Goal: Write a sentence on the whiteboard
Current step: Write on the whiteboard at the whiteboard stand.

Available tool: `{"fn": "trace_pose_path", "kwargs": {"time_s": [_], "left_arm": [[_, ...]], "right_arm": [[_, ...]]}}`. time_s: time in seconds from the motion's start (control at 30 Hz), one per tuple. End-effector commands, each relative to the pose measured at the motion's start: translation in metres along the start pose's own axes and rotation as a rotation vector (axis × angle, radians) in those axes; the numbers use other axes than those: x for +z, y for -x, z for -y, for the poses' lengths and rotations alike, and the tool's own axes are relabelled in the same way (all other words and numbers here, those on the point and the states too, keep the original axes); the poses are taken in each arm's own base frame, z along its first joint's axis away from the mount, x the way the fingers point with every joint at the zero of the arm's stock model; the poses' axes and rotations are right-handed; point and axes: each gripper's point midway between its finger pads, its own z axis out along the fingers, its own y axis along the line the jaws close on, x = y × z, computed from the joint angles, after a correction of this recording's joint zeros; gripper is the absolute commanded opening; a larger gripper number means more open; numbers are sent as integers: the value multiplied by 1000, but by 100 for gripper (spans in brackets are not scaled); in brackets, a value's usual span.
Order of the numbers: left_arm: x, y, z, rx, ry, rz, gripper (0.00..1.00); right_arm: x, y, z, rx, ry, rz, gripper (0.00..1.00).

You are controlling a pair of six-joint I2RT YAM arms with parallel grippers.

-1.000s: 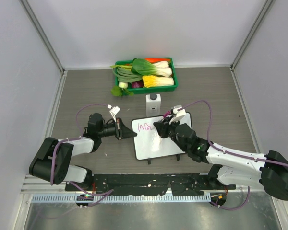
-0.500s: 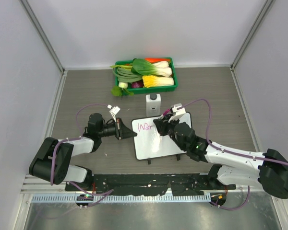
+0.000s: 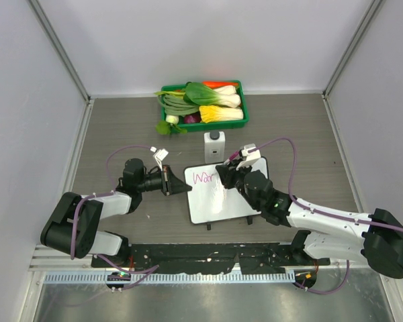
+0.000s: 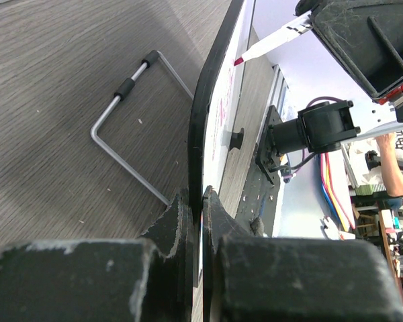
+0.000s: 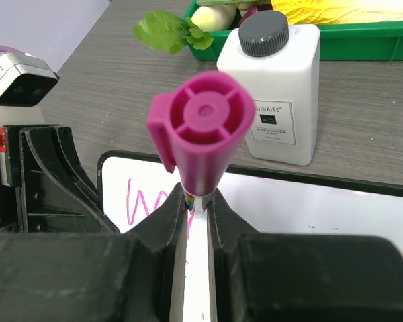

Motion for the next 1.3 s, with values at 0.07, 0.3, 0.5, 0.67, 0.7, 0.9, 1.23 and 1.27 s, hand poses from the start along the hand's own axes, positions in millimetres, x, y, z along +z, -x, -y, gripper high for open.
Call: {"fn": "trace_pose_path", "kwargs": {"time_s": [0.07,0.3,0.5,0.67,0.7,0.9,1.23,1.27], "left_arm": [[5,6,0,62,2,9,0],[5,6,0,62,0,7,0],[5,6,0,62,0,7,0],[5,6,0,61,0,6,0],[5,6,0,61,-1,5,0],[5,6,1,65,-2,7,0],[6,6,1,64,-5,4,0],[6,6,1,63,-4,4,0]], "right_arm": [[-7,-4,12,-9,-35,-11,1],[-9,15,1,24,4,32,2],[-12,33,-9,57,41,76,1],[-8,27,-7,44,25,59,1],[-8,26,-7,43,24,58,1],[-2,12,-1,23,-2,30,1],[-9,-10,9,25,-13,-24,1],[-11,-11,10,25,-12,-30,2]]}}
